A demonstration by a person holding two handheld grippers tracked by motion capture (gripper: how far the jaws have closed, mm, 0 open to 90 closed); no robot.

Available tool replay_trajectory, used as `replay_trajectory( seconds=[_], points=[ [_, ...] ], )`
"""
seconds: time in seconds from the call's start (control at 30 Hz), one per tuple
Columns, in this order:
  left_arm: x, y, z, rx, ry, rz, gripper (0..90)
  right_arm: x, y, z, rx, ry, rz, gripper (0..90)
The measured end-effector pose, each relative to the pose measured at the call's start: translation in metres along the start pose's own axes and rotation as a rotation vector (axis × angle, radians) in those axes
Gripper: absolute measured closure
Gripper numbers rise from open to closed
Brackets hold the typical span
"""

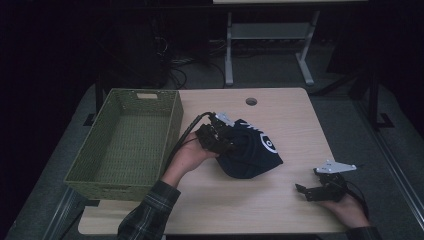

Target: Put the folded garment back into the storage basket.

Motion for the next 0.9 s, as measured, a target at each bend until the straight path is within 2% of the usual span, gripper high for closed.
replay_trajectory(
  seconds=[0.13, 0.37, 0.57, 0.7, 0.9],
  points=[
    [-0.007, 0.003, 0.016, 0.005, 0.016, 0.002, 72.9, 0.000, 0.000, 0.000, 0.000, 0.000, 0.000, 6.3],
    [-0.021, 0.004, 0.047, 0.011, 0.068, 0.008, 72.9, 0.000, 0.000, 0.000, 0.000, 0.000, 0.000, 6.3],
    [-0.031, 0.003, 0.066, 0.022, 0.105, 0.024, 72.9, 0.000, 0.000, 0.000, 0.000, 0.000, 0.000, 6.3],
    [-0.040, 0.001, 0.087, 0.027, 0.137, 0.036, 72.9, 0.000, 0.000, 0.000, 0.000, 0.000, 0.000, 6.3],
    [-0.050, -0.006, 0.106, 0.043, 0.158, 0.069, 72.9, 0.000, 0.000, 0.000, 0.000, 0.000, 0.000, 6.3]
  ],
)
Point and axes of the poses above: each handheld gripper's, and its own axes: z roughly backward along the jaws, y roughly out of its top, x roughly to its right, the point moved 3 cm from there along -z, roughly forward along the jaws, and after that the axes turned 4 degrees about y, right-handed, at the moved point
